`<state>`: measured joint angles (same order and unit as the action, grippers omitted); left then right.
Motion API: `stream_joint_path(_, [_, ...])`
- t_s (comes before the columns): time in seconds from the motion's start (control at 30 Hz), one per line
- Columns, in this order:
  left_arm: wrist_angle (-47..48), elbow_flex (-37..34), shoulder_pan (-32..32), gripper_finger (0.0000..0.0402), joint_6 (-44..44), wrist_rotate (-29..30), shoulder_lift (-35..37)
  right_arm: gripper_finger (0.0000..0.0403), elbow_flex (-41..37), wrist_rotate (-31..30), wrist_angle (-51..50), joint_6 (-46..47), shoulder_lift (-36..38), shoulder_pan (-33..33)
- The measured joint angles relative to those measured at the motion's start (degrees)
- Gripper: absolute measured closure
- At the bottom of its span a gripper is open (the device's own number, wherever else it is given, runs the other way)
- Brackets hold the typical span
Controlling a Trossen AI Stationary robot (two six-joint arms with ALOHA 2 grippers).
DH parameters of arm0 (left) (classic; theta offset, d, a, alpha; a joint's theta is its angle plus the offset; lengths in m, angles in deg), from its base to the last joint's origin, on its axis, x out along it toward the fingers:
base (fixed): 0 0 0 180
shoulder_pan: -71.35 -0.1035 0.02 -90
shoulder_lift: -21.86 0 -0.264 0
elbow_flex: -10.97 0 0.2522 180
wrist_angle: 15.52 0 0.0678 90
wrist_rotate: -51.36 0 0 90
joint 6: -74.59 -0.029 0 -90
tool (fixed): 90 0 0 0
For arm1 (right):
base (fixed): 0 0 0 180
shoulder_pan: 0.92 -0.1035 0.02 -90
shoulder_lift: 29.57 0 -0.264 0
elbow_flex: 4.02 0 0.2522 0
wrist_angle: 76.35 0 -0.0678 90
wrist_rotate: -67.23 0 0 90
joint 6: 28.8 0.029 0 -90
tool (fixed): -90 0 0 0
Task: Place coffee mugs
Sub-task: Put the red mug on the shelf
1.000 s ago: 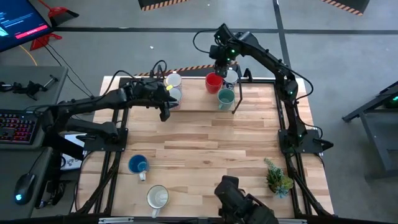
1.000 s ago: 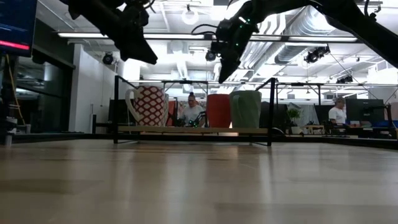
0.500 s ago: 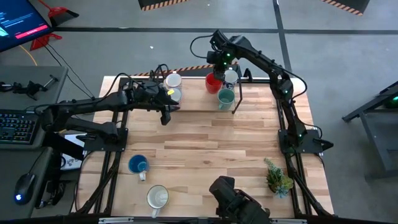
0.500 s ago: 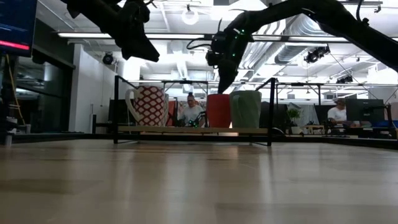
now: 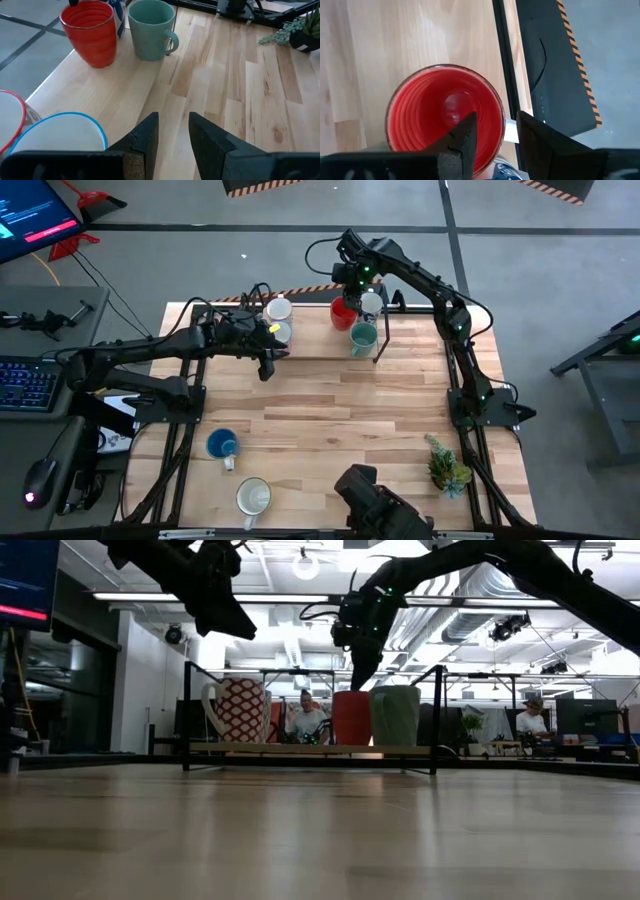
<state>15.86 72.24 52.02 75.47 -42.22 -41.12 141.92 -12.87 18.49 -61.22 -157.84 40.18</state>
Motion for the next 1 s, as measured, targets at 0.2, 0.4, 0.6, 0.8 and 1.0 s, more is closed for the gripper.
stream_joint_path(0.2, [0.05, 0.0, 0.0, 0.0302, 0.0, -0.02, 0.0, 0.0285, 0.15, -2.53, -0.71, 0.02, 0.13, -0.13])
stream_joint_path(0.4, [0.08, 0.0, 0.0, 0.0302, 0.0, -0.02, 0.0, 0.0285, 0.17, -3.46, -2.03, 0.02, 0.13, -0.28])
stream_joint_path(0.6, [0.14, 0.0, 0.0, 0.0302, 0.0, -0.04, 0.0, 0.0285, 0.15, -4.76, -2.08, 0.02, 0.14, -0.24])
stream_joint_path(0.8, [0.14, 0.0, 0.0, 0.0302, 0.0, -0.07, 0.0, 0.0285, 0.15, -5.51, -1.86, 0.29, 0.15, -0.24])
stream_joint_path(1.0, [0.14, 0.0, 0.0, 0.0302, -0.02, -0.09, 0.0, 0.0285, 0.13, -5.19, -0.65, 0.48, 0.11, -0.24])
